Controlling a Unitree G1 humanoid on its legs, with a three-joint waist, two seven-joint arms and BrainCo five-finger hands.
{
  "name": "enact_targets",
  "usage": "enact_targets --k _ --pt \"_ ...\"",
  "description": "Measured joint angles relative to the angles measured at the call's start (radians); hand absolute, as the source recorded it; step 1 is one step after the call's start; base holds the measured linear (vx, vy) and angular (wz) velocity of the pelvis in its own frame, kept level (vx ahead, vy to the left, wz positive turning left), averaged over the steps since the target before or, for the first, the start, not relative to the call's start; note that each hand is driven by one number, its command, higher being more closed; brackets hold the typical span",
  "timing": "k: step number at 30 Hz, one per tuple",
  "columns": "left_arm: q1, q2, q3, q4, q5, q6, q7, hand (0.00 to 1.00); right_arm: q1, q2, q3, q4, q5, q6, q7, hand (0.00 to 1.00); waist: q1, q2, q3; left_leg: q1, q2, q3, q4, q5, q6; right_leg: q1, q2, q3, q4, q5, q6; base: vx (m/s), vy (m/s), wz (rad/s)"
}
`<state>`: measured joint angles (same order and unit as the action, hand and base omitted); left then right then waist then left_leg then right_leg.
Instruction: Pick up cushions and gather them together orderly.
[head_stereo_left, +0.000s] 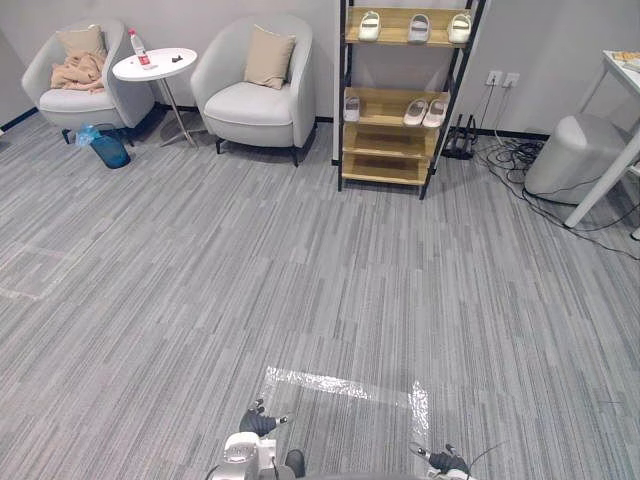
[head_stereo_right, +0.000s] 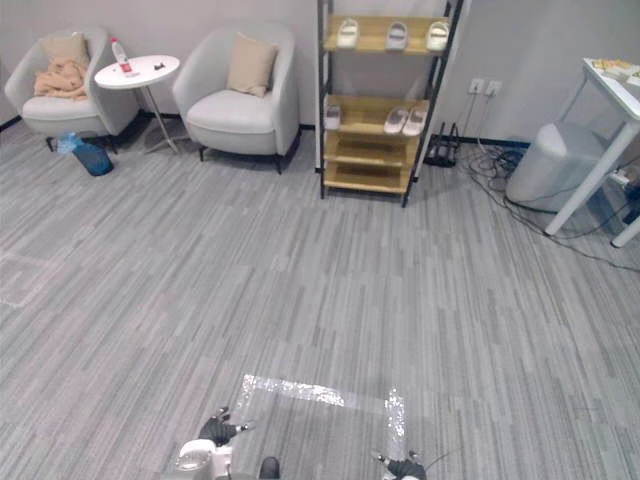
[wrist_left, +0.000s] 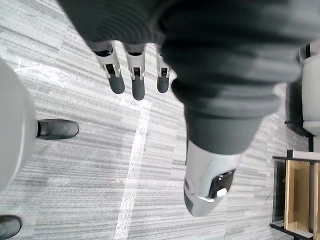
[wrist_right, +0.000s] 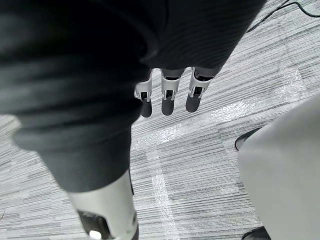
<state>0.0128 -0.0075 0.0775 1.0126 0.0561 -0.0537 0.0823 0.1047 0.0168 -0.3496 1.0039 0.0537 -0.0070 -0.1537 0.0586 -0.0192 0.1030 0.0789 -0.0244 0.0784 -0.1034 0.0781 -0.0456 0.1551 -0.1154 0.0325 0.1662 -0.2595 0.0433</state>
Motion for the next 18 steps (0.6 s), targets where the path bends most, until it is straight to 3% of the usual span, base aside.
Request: enact_targets --k 3,6,7,8,11,12,13,18 --pt "0.001 0.002 0.000 -0.004 -0.001 0.000 0.000 0.00 -0.015 -0.015 0.006 0.000 -0.017 0.006 0.004 0.00 0.006 -0.004 0.002 -0.002 -0.009 0.040 0.017 -0.035 0.005 -0.043 -0.012 0.037 0.074 -0.023 0.039 -0.04 -0.002 -0.36" --pt "0.001 0.003 -0.003 -0.008 -0.001 0.001 0.000 0.00 -0.024 -0.020 0.007 -0.009 -0.015 0.005 0.008 0.00 0.000 0.004 0.018 -0.005 0.002 0.044 0.081 -0.078 0.021 -0.143 -0.008 0.044 0.330 -0.018 0.097 -0.04 -0.008 -0.09" --pt "0.000 0.002 -0.010 -0.014 -0.001 0.001 0.000 0.00 -0.024 -0.022 0.007 -0.009 -0.015 0.005 0.008 0.00 -0.001 0.020 0.027 0.003 0.014 0.038 0.102 -0.093 0.022 -0.176 -0.009 0.045 0.408 -0.011 0.102 -0.03 0.013 0.19" --pt "0.003 0.003 -0.019 -0.021 -0.001 0.001 0.001 0.00 -0.021 -0.022 0.009 -0.010 -0.017 0.005 0.009 0.00 -0.001 0.019 0.027 -0.007 0.021 0.028 0.126 -0.108 0.021 -0.191 -0.011 0.030 0.433 -0.022 0.063 -0.06 0.018 0.28" --pt "0.003 0.013 -0.018 -0.024 -0.001 0.001 0.003 0.00 -0.019 -0.019 0.012 -0.010 -0.016 0.004 0.009 0.00 0.001 0.008 0.028 -0.011 0.042 -0.009 0.141 -0.116 0.015 -0.214 -0.017 0.033 0.335 -0.038 0.052 -0.02 -0.040 0.41" --pt "0.010 0.021 -0.018 -0.032 -0.001 -0.002 0.003 0.00 -0.013 -0.013 0.012 -0.006 -0.016 0.005 0.007 0.00 0.004 -0.020 0.013 -0.025 0.023 -0.012 0.143 -0.116 0.008 -0.212 -0.046 0.031 0.218 -0.002 0.051 0.05 -0.110 0.33" --pt "0.007 0.026 -0.013 -0.032 -0.001 -0.006 0.005 0.00 -0.010 -0.006 0.006 -0.004 -0.011 0.008 0.011 0.00 0.005 -0.047 0.009 -0.023 0.004 -0.018 0.146 -0.114 -0.004 -0.228 -0.074 0.025 0.199 0.029 0.077 0.11 -0.165 0.27" --pt "0.021 -0.015 0.015 -0.013 -0.004 -0.006 0.007 0.00 -0.006 -0.038 -0.001 -0.004 -0.015 0.007 0.012 0.00 0.000 0.033 -0.018 -0.023 0.067 -0.037 0.126 -0.111 -0.042 -0.192 -0.002 -0.005 0.100 0.059 0.051 0.15 -0.128 0.01"
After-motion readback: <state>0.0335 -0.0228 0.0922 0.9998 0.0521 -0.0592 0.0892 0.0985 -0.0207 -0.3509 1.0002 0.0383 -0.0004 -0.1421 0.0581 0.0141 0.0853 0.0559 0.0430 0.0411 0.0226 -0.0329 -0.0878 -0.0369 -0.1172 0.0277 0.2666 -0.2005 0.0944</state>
